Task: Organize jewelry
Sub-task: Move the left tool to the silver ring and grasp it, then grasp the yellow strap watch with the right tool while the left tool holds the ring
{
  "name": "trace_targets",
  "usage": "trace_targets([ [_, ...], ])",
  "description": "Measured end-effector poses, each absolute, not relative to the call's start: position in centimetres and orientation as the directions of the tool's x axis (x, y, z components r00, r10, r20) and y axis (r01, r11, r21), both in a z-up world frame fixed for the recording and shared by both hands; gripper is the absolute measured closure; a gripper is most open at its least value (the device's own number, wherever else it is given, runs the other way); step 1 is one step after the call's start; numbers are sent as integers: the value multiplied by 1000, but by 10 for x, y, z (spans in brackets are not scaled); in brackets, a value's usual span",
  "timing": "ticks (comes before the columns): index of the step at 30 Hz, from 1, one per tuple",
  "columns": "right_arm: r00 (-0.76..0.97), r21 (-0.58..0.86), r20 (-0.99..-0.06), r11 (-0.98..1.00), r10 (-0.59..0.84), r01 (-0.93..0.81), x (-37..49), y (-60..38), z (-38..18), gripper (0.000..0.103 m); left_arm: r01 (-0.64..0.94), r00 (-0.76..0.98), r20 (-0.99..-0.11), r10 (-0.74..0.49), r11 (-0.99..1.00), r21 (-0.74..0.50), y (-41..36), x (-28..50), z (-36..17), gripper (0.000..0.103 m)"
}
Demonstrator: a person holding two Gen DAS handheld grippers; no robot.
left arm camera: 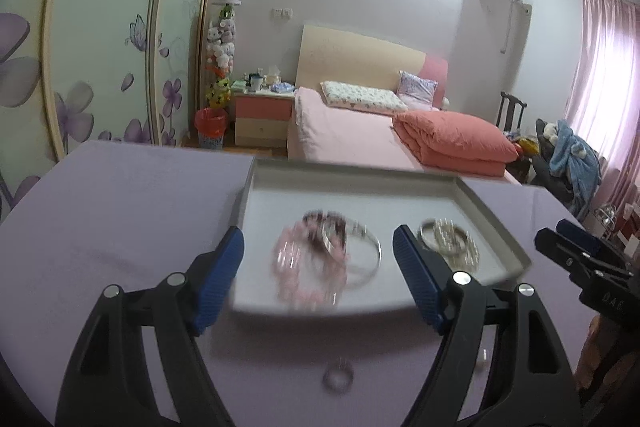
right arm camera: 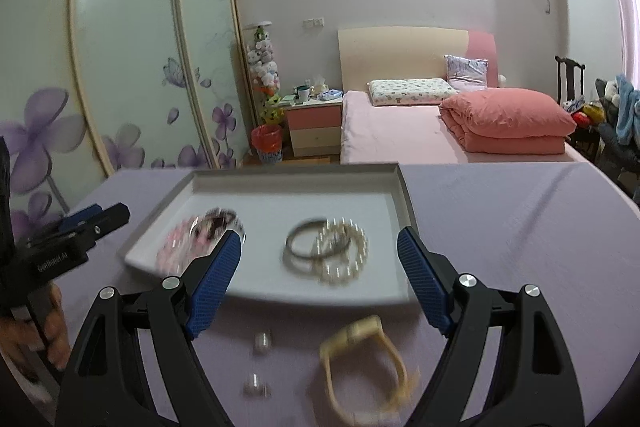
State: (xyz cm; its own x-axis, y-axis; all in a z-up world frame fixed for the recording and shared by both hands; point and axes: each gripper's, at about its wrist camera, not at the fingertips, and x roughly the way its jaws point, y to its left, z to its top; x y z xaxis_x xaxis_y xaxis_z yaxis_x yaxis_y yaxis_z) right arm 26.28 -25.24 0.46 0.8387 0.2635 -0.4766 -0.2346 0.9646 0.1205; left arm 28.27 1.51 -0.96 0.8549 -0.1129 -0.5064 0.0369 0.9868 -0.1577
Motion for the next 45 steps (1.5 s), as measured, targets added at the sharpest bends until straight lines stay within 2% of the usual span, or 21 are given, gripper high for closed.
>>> trace_targets([
  [10,805,107,-549,974,225,-199,196,-269,-23,23,42,775,-619,-129,987,-153,15,235,-39,28],
  [17,804,135,-552,975,220,-174,179,-275,-27,23,45,712,-699,-74,997,-59,-7,246,-54,29],
  [21,805,144,-551,975,221,-169,175,-276,-29,23,39,657,-750,-70,997,-59,-15,265,-64,44],
  [28,798,159,-557,973,230,-170,177,-280,-32,23,31,621,-782,-49,999,-38,-23,280,-72,57],
  [31,796,161,-559,972,233,-171,177,-279,-33,22,29,624,-781,-34,999,-20,-25,281,-72,81],
  [45,772,150,-593,973,228,-172,183,-276,-38,23,8,667,-740,-93,993,-118,8,261,-56,81],
])
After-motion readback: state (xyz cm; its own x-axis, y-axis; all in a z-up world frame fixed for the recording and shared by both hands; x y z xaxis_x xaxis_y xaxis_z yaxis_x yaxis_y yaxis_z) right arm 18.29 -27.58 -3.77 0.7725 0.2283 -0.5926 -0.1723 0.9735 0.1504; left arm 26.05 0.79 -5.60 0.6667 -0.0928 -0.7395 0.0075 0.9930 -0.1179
